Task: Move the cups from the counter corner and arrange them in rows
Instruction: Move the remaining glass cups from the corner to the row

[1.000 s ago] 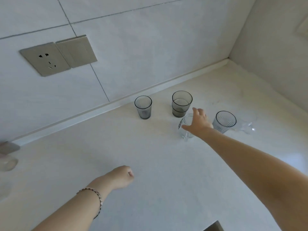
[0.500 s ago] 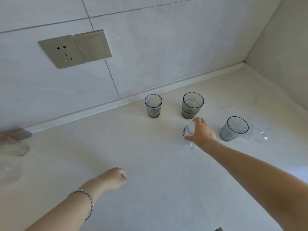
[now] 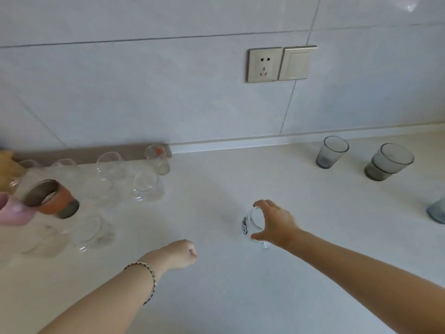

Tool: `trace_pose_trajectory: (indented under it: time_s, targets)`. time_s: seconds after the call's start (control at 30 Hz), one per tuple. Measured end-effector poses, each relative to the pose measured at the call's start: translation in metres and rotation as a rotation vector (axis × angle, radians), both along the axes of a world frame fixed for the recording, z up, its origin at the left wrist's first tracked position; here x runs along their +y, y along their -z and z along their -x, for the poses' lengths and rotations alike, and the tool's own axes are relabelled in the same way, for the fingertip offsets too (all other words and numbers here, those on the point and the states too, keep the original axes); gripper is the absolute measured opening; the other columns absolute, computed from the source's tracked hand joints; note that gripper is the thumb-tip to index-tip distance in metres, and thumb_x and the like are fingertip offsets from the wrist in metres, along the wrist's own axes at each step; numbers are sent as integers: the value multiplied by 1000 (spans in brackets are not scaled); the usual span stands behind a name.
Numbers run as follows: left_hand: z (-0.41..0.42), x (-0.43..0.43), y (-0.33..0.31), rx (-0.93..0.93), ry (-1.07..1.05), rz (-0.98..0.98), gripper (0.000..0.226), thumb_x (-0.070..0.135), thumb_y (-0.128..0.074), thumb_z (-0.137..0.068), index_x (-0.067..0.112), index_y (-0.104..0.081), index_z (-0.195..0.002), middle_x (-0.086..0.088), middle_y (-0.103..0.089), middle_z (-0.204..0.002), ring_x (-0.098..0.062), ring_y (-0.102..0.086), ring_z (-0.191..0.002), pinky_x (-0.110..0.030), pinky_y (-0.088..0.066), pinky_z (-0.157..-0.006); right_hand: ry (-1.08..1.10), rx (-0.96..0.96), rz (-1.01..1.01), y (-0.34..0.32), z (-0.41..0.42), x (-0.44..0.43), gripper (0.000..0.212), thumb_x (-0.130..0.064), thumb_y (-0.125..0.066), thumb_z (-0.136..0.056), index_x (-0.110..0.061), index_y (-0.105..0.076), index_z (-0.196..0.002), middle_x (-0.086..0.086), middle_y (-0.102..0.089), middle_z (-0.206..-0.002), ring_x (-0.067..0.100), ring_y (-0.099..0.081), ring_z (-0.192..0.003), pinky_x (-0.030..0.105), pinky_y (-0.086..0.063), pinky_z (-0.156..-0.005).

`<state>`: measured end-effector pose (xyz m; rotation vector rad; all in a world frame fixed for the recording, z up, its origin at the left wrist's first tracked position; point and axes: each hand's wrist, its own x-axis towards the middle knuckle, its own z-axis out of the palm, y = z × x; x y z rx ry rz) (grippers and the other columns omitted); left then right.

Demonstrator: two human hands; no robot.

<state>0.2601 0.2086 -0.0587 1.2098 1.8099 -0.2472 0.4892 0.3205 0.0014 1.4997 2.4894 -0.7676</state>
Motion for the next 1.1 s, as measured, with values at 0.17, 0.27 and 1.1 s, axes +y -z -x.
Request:
trace_pose_trajectory:
  time_s: [0.17, 0.27, 1.1]
  targets:
    - [91, -78, -6, 24, -54, 13, 28, 16, -40, -86, 26, -36, -61, 3, -34, -60, -12, -29, -49, -24, -25, -50, -140, 34, 23, 5, 114, -58, 77, -36, -76, -72, -24, -36, -137, -5, -45, -139, 20, -54, -119, 28, -43, -95]
    - [126, -113, -8, 60, -66, -3, 31, 13, -38, -80, 24, -25, -54, 2, -23, -55, -14, -20, -46, -25, -16, -45, -195, 44, 28, 10, 174, -79, 76, -34, -76, -73, -22, -36, -137, -3, -45, -137, 21, -54, -119, 30, -43, -93]
    - [130, -106, 12, -31, 13, -15, 29, 14, -40, -83, 26, -30, -58, 2, -33, -72, -14, -28, -59, -22, -17, -49, 24, -244, 280, 38, 129, -76, 45, -34, -53, -92, -13, -48, -132, 5, -50, -138, 21, -48, -127, 31, -39, -103]
